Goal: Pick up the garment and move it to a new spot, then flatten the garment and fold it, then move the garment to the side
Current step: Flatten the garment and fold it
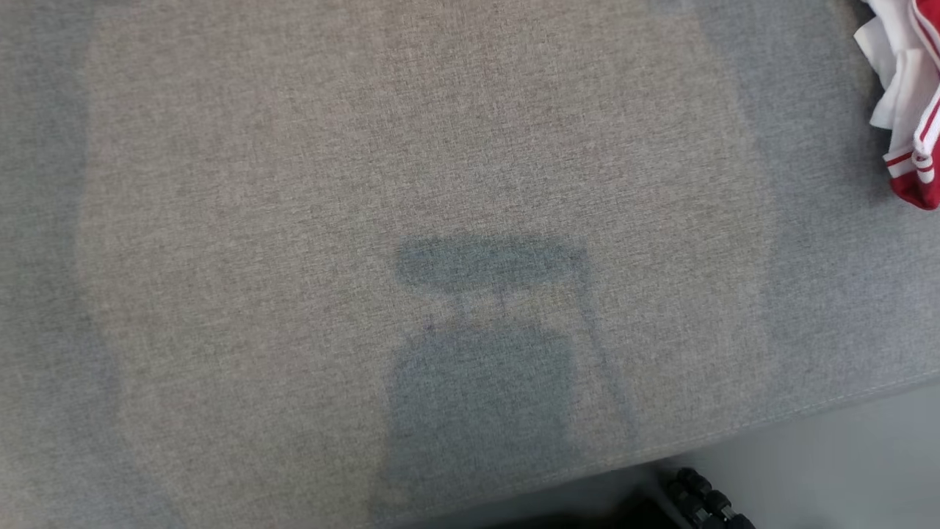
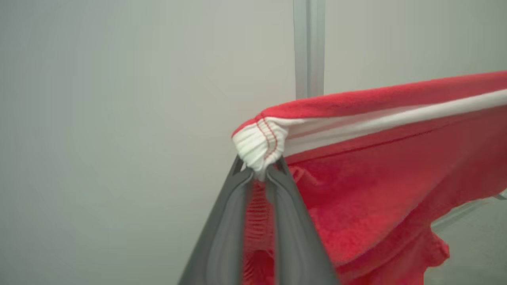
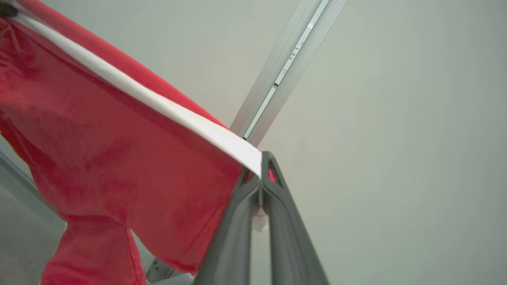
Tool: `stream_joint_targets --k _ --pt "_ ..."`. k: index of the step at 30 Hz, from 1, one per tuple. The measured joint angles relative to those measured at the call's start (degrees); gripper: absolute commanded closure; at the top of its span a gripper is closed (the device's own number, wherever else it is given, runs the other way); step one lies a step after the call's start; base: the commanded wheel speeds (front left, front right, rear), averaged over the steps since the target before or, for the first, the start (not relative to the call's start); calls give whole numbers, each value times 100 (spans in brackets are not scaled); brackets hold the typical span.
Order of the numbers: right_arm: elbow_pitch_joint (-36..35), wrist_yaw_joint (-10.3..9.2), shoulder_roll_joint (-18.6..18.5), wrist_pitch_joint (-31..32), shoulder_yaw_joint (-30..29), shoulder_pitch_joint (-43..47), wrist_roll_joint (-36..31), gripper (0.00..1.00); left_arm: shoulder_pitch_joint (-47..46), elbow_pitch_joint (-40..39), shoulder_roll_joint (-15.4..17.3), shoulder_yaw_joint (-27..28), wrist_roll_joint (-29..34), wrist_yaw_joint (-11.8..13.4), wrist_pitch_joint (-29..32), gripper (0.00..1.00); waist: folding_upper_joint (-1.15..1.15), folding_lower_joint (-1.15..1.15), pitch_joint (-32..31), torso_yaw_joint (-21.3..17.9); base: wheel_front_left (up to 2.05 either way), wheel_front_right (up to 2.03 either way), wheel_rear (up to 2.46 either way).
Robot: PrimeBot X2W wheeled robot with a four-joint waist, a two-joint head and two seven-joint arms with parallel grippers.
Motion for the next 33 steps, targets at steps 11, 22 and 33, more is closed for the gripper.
stream_joint_targets --k 11,22,33 --pt "-692 -1 -38 -120 448 2408 -279 100 1954 488 16 -93 -129 -397 -728 100 0 -1 222 -68 0 0 0" --pt "-1960 0 -980 -122 361 5092 -211 100 5083 -1159 7 174 -102 -345 -749 100 0 -2 -637 25 0 0 0" --pt "-2297 38 -1278 -133 -19 7560 -57 100 8328 -2328 -450 118 -234 417 -745 100 0 -3 -1942 185 0 0 0"
